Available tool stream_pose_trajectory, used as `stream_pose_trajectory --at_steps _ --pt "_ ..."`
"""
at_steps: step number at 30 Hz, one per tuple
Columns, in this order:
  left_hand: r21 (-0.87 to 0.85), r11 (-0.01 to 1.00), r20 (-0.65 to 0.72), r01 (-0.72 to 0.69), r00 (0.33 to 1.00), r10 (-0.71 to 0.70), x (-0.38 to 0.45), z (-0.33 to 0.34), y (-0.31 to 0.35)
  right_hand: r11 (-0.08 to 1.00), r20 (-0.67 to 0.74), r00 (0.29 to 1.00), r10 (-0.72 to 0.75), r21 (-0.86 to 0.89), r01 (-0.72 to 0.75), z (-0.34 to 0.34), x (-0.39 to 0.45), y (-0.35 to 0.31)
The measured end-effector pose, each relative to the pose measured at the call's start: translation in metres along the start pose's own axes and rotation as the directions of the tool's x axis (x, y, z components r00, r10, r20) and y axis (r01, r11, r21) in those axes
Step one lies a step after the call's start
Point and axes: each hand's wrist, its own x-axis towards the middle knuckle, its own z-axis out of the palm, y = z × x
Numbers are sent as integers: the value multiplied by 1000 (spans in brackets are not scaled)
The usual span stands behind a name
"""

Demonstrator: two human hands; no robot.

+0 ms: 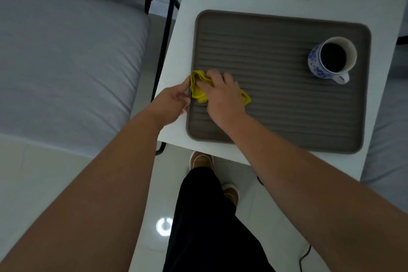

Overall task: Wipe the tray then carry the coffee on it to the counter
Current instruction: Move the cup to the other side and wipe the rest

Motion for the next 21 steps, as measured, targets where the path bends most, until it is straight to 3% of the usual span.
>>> stream_pose_trajectory --at_steps 5,14,16,18,19,20,21 --pt "-22 1000 -30 2 1000 -3 -2 1 0 996 -67 994 -84 -21 82 19 -39 -4" --pt "-4 1000 -107 -2 994 1 -3 8 1 950 37 954 -298 -92 300 19 -82 3" --pt "-5 1000 -121 0 993 0 -2 9 0 968 15 968 -250 12 249 13 -83 15" --pt "44 999 -166 -1 986 8 -4 10 -3 939 40 999 -37 343 21 -4 -86 26" --pt "109 994 -217 -8 976 31 -5 11 -2 789 115 984 132 589 -175 -16 -88 31" --pt "187 982 -280 -25 957 78 -8 11 -2 513 218 939 265 793 -329 -27 -90 35" --pt "244 968 -331 -59 933 140 -13 13 2 202 309 886 344 898 -392 -38 -93 40"
